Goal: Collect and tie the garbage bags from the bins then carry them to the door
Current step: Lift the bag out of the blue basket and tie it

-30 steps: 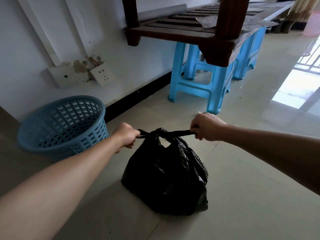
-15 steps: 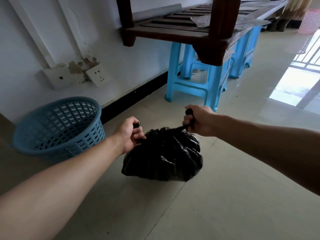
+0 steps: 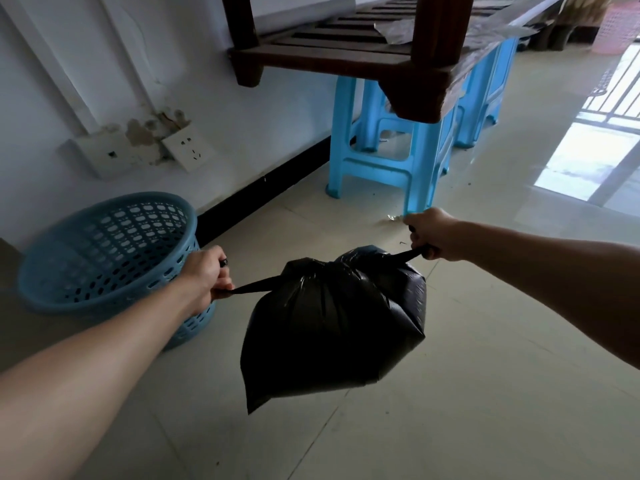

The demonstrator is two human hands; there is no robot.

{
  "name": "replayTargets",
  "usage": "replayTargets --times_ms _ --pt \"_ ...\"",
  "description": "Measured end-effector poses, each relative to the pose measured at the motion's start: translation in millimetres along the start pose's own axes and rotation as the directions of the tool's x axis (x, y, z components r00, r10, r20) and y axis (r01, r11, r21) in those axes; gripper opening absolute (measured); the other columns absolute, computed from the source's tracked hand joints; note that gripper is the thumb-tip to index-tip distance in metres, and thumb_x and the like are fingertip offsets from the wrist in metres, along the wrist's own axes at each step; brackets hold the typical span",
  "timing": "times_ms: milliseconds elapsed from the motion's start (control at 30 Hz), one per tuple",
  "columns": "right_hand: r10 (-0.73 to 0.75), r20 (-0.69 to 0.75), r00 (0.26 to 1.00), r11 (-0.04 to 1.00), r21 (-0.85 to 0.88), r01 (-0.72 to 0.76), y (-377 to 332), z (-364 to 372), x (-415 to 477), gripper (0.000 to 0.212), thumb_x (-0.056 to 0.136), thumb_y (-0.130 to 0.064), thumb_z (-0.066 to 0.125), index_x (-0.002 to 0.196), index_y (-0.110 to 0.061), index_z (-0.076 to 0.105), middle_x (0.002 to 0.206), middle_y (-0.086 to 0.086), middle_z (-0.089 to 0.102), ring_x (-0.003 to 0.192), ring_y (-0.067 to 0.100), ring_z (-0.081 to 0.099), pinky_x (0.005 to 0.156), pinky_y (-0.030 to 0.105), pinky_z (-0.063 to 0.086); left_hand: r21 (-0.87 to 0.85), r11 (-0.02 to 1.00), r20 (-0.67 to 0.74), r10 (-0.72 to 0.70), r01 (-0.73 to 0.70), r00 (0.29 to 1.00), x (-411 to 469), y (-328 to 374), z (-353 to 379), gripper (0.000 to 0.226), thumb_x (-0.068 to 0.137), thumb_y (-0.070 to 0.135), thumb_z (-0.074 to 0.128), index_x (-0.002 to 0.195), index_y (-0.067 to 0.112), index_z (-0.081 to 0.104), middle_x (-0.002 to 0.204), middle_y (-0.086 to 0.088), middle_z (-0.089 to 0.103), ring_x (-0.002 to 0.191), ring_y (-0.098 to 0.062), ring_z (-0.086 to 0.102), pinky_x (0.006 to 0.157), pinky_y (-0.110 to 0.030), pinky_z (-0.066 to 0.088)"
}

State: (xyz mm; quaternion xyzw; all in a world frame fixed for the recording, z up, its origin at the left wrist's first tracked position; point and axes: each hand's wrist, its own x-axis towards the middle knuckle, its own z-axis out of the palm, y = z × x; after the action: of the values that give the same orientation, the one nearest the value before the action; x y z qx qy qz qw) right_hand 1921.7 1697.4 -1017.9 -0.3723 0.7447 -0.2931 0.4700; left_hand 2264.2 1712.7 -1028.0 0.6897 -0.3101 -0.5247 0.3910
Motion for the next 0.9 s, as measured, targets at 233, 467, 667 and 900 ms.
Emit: replayTargets --times_ms 233,467,667,900 --pt "-0.006 0.098 0.995 0.989 0.145 -0.009 5.3 19.1 -11.5 0.034 0.098 -0.027 0.051 0.067 -0.018 0.039 0.055 0.001 0.042 0.043 0.014 0.043 0.043 0.02 0.03 0.184 0.982 0.189 -0.082 0.047 0.978 -6.1 -29.6 9.3 0.026 0.094 0.006 0.038 0.07 0.013 0.039 0.056 -0.007 0.039 0.045 -0.019 0.037 0.059 -0.03 0.045" --pt "-0.134 0.08 0.988 0.989 0.072 0.128 19.0 59.4 -14.9 0.047 0.078 -0.046 0.075 0.112 -0.02 0.054 0.101 0.002 0.061 0.085 0.016 0.06 0.076 0.036 0.056 0.348 0.935 0.177 0.002 -0.064 0.984 -5.1 -28.2 12.0 0.014 0.097 0.013 0.043 0.083 0.012 0.046 0.076 -0.015 0.068 0.071 -0.029 0.063 0.075 -0.039 0.045" --pt "0.055 -0.023 0.998 0.931 0.363 -0.043 55.5 91.1 -9.0 0.032 0.075 -0.019 0.081 0.099 -0.002 0.067 0.081 0.007 0.066 0.065 0.016 0.063 0.057 0.026 0.053 0.266 0.963 0.2 -0.014 -0.04 0.98 -8.1 -15.9 8.3 0.015 0.101 0.015 0.038 0.087 0.01 0.042 0.079 -0.019 0.064 0.072 -0.031 0.064 0.066 -0.042 0.055" --pt "-0.501 -0.148 0.853 0.798 -0.461 0.389 59.1 125.0 -10.8 0.025 0.087 -0.035 0.063 0.101 -0.017 0.073 0.113 -0.002 0.062 0.11 0.023 0.054 0.089 0.033 0.046 0.076 0.995 0.207 0.04 -0.057 0.978 -6.9 0.5 -3.9 0.016 0.102 0.014 0.037 0.088 0.01 0.042 0.08 -0.02 0.063 0.072 -0.033 0.065 0.068 -0.042 0.054"
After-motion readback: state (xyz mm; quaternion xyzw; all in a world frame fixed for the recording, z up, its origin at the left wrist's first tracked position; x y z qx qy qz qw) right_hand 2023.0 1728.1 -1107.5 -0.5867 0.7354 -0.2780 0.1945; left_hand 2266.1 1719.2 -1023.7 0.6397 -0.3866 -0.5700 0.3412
